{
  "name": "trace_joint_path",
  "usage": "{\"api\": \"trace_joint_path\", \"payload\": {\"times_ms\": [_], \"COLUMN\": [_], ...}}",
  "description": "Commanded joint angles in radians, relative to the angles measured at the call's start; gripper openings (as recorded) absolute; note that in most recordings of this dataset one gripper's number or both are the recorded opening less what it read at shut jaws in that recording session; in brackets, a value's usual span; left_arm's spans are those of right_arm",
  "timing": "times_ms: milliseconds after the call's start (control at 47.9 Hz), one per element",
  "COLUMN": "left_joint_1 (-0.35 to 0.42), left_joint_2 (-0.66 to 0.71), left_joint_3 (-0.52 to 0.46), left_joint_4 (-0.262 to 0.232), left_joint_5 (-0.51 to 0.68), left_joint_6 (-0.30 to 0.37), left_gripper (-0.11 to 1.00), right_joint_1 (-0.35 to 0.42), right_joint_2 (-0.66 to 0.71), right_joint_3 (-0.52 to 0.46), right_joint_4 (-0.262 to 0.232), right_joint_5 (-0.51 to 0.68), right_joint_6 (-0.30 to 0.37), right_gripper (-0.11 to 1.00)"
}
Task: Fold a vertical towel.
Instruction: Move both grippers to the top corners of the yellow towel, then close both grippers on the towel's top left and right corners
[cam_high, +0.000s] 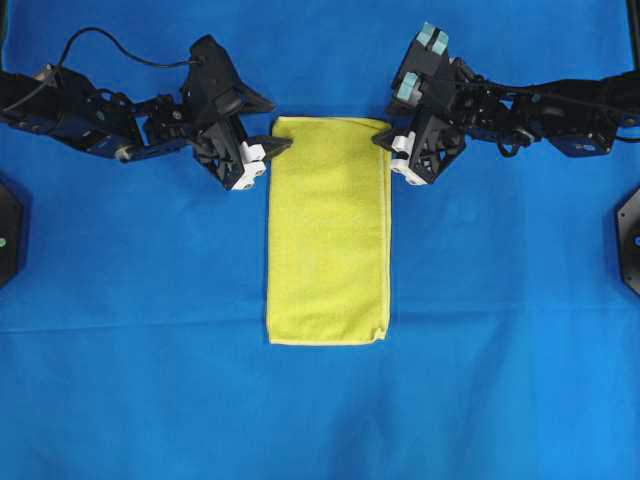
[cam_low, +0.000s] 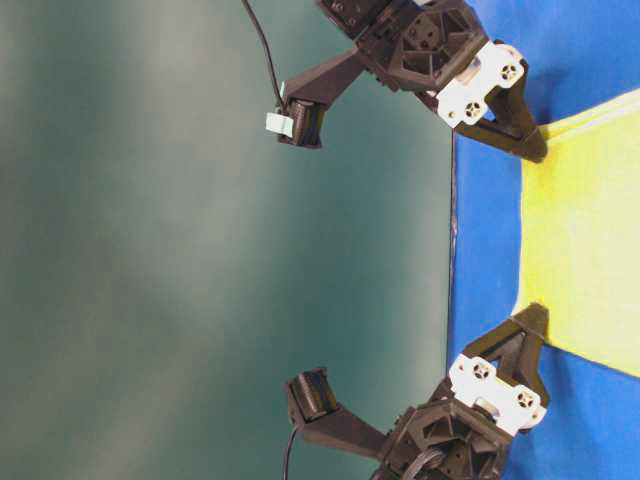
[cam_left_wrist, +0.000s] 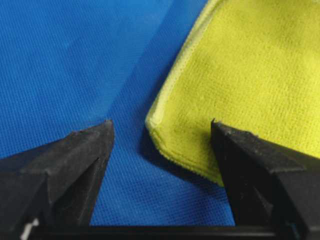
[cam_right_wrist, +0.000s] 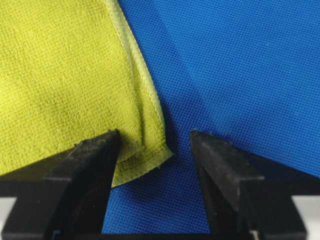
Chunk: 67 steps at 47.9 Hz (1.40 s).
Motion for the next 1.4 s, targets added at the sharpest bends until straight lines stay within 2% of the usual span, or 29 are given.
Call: {"api": "trace_joint_path", "payload": {"times_ms": [0, 63, 104, 167, 271, 292, 334, 606, 814, 1128, 1378], "left_joint_1": [0.008, 0.009, 0.009, 0.009, 0.008, 0.006, 0.005, 0.0, 0.008, 0.083, 0.107], "left_joint_2": [-0.012, -0.012, -0.012, -0.008, 0.002, 0.002, 0.002, -0.028, -0.086, -0.074, -0.075], "left_joint_3": [-0.015, -0.015, -0.017, -0.021, -0.029, -0.031, -0.031, -0.028, -0.031, -0.084, -0.092], "left_joint_4": [-0.002, -0.002, -0.002, -0.002, -0.002, -0.002, 0.0, -0.002, 0.0, -0.002, -0.002], "left_joint_5": [0.0, 0.008, 0.017, 0.026, 0.044, 0.048, 0.049, 0.057, 0.078, 0.078, 0.078], "left_joint_6": [-0.002, 0.0, 0.002, 0.008, 0.011, 0.012, 0.014, 0.012, 0.02, 0.089, 0.1], "left_gripper": [0.72, 0.66, 0.57, 0.41, 0.14, 0.08, 0.04, 0.03, 0.03, 0.03, 0.03], "right_joint_1": [-0.003, -0.003, 0.0, 0.005, 0.009, 0.009, 0.009, 0.008, -0.012, -0.106, -0.115], "right_joint_2": [-0.014, -0.014, -0.012, -0.012, -0.014, -0.012, -0.014, -0.018, -0.071, -0.084, -0.084], "right_joint_3": [-0.015, -0.017, -0.015, -0.012, -0.009, -0.009, -0.009, -0.017, -0.011, -0.032, -0.034], "right_joint_4": [-0.002, -0.003, -0.005, -0.011, -0.018, -0.018, -0.018, -0.018, -0.018, -0.031, -0.029], "right_joint_5": [-0.006, -0.005, -0.003, -0.003, -0.003, -0.003, -0.003, -0.005, -0.003, -0.008, -0.009], "right_joint_6": [-0.003, -0.005, -0.006, -0.006, -0.006, -0.006, -0.006, 0.0, -0.003, -0.034, -0.031], "right_gripper": [0.59, 0.56, 0.51, 0.38, 0.08, 0.05, 0.05, 0.05, 0.05, 0.05, 0.05]}}
